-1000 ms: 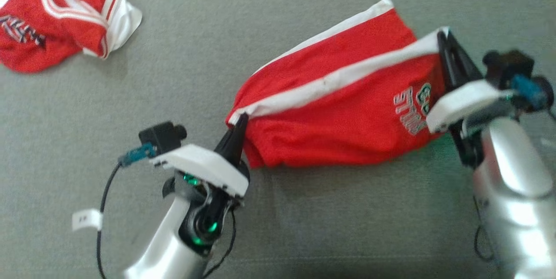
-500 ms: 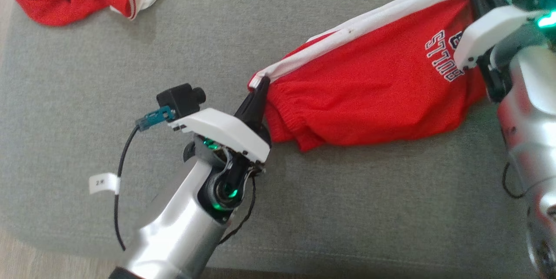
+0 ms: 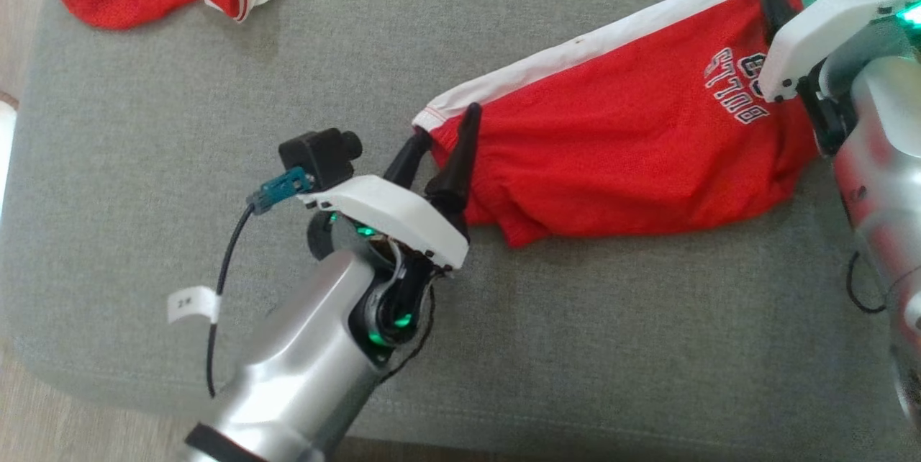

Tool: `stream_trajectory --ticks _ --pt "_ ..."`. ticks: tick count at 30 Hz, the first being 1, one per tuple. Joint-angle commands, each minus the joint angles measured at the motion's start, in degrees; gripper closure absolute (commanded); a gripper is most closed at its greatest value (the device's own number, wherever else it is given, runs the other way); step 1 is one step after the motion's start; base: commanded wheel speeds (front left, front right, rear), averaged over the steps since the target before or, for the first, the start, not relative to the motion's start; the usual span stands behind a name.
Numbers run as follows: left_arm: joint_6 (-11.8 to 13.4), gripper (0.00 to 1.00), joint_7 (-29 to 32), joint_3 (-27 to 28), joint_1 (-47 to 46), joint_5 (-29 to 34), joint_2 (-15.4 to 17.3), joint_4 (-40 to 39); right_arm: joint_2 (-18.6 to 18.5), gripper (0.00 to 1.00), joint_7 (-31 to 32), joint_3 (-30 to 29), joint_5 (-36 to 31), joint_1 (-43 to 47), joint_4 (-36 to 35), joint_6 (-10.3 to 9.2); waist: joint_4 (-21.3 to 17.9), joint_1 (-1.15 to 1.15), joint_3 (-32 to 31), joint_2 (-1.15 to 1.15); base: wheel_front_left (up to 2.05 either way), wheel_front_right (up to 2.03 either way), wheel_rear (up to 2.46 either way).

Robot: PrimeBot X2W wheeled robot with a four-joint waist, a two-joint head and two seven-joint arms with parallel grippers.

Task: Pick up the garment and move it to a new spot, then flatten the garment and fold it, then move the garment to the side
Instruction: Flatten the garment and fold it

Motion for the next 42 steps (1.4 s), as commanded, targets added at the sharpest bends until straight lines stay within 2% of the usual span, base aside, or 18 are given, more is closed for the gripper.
stream_trajectory --ticks 1,8,15,20,26,31,42 --pt "0.13 0.00 -1.00 1.35 -0.80 1.56 2.07 -2.23 -0.10 0.00 -0.83 1.33 0.80 -1.52 -1.08 -0.05 -0.31 0.00 -0.62 0.00 0.00 0.00 0.00" --pt "1.81 0.00 -2.37 2.41 4.42 10.94 8.41 -8.50 -1.69 0.00 -0.69 6.88 5.46 -0.26 -1.01 -0.05 -1.87 0.00 -3.70 0.00 0.00 0.00 0.00" --pt "3.39 0.00 -2.44 3.85 10.70 13.16 11.06 -11.71 -4.42 0.00 0.35 12.61 11.86 2.67 -3.81 -0.05 -3.57 0.00 -6.79 0.00 0.00 0.00 0.00" --pt "4.60 0.00 -2.45 6.41 12.06 17.44 12.47 -15.57 -5.24 0.00 5.13 16.48 17.68 5.68 -5.66 -0.05 -4.21 0.00 -7.70 0.00 0.00 0.00 0.00" --pt "5.55 0.00 -2.45 11.22 15.63 21.25 12.05 -19.10 -6.21 0.00 11.96 20.42 25.54 9.06 -9.30 -0.05 -4.14 0.00 -7.85 0.00 0.00 0.00 0.00" --pt "5.39 0.00 -2.45 13.96 17.68 23.25 11.28 -20.35 -7.53 0.00 13.70 22.13 28.26 10.07 -10.17 -0.05 -3.45 0.00 -7.72 0.00 0.00 0.00 0.00" --pt "3.49 0.00 -2.45 18.09 20.61 26.39 9.55 -21.01 -7.15 0.00 17.72 22.71 32.86 11.08 -5.28 -0.05 -1.48 0.00 -7.48 0.00 0.00 0.00 0.00"
